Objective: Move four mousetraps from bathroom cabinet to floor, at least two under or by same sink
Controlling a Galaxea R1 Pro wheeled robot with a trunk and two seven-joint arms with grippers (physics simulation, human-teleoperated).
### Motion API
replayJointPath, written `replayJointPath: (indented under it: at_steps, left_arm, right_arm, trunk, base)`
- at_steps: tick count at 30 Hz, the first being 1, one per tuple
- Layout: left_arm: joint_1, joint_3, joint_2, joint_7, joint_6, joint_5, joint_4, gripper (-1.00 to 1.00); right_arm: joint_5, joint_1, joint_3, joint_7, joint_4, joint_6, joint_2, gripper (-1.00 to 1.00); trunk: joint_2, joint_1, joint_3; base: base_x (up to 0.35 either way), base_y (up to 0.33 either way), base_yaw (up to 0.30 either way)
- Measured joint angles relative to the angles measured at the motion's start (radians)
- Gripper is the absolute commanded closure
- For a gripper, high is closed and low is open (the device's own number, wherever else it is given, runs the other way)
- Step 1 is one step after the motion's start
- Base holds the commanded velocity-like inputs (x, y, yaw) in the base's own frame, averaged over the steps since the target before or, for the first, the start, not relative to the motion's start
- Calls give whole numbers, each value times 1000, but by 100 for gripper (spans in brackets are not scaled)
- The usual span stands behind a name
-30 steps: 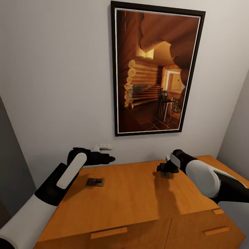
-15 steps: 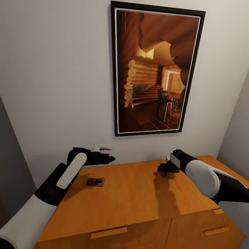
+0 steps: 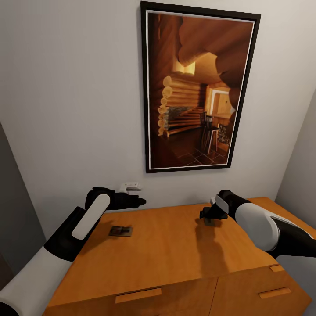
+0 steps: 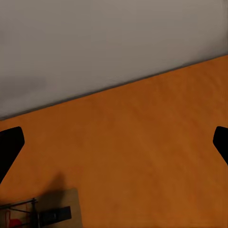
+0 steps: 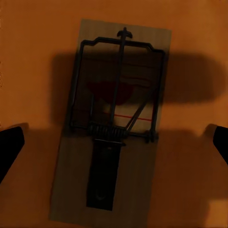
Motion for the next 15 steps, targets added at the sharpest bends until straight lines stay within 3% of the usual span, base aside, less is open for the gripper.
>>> replayJointPath:
  at_steps: [10,11,15]
  left_arm:
    - [0,0,0,0,0,0,0,-100]
    - [0,0,0,0,0,0,0,-100]
    - [0,0,1,0,0,0,0,-100]
  right_arm:
    - [0,0,0,0,0,0,1,-100]
    - [0,0,0,0,0,0,1,100]
    - [3,0,1,1,0,1,1,100]
  trunk:
    - [0,0,0]
    - [0,0,0]
    - [0,0,0]
  base:
    - [0,0,0]
    - [0,0,0]
    - [0,0,0]
